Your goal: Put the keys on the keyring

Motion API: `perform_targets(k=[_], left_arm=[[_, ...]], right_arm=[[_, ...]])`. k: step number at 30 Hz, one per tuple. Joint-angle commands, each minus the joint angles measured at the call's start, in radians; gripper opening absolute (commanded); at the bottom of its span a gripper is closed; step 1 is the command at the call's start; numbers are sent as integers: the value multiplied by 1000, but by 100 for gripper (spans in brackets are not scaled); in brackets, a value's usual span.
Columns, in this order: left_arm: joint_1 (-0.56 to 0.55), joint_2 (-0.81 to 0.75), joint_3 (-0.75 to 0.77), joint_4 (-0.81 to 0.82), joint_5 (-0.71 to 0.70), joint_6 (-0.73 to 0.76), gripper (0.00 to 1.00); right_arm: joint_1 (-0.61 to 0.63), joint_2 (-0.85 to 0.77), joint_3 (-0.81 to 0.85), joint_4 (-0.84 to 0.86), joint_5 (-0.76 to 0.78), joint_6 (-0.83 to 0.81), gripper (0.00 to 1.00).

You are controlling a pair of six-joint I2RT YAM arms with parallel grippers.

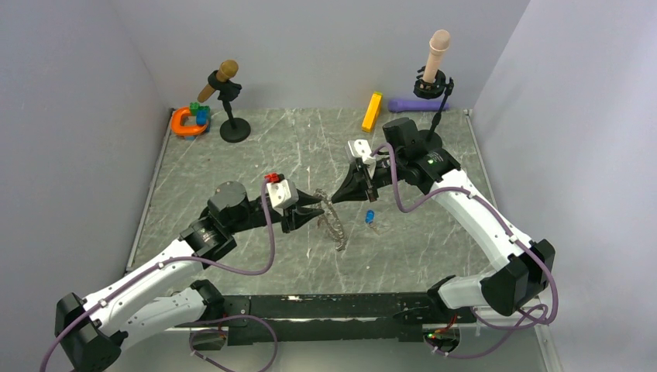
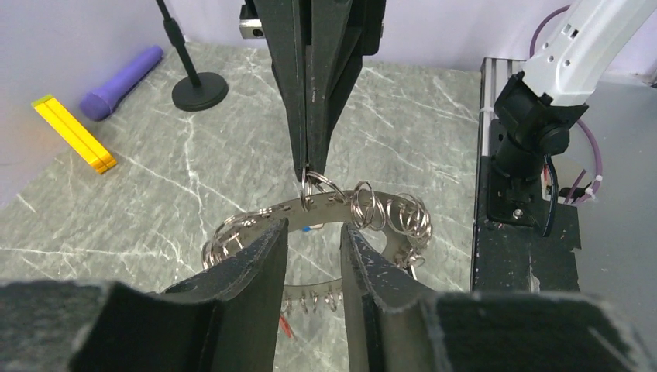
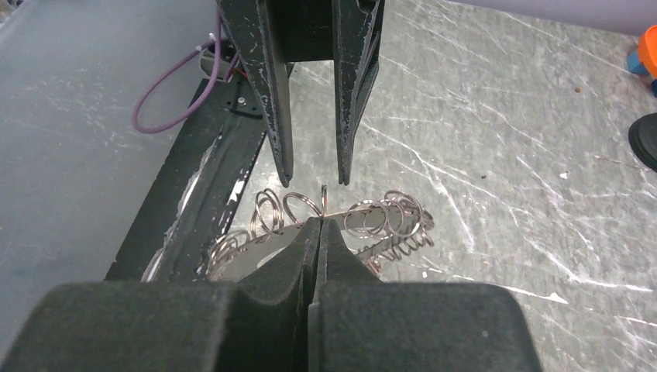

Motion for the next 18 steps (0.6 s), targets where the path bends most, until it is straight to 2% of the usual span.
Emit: perform_targets(k=[1, 18], left_arm=[[2, 1, 32, -17, -26, 31, 36], [1, 48, 54, 78, -3, 32, 33]], right_arm=[[4, -6, 22, 4, -26, -7, 0], [5, -4, 20, -8, -33, -21, 0]])
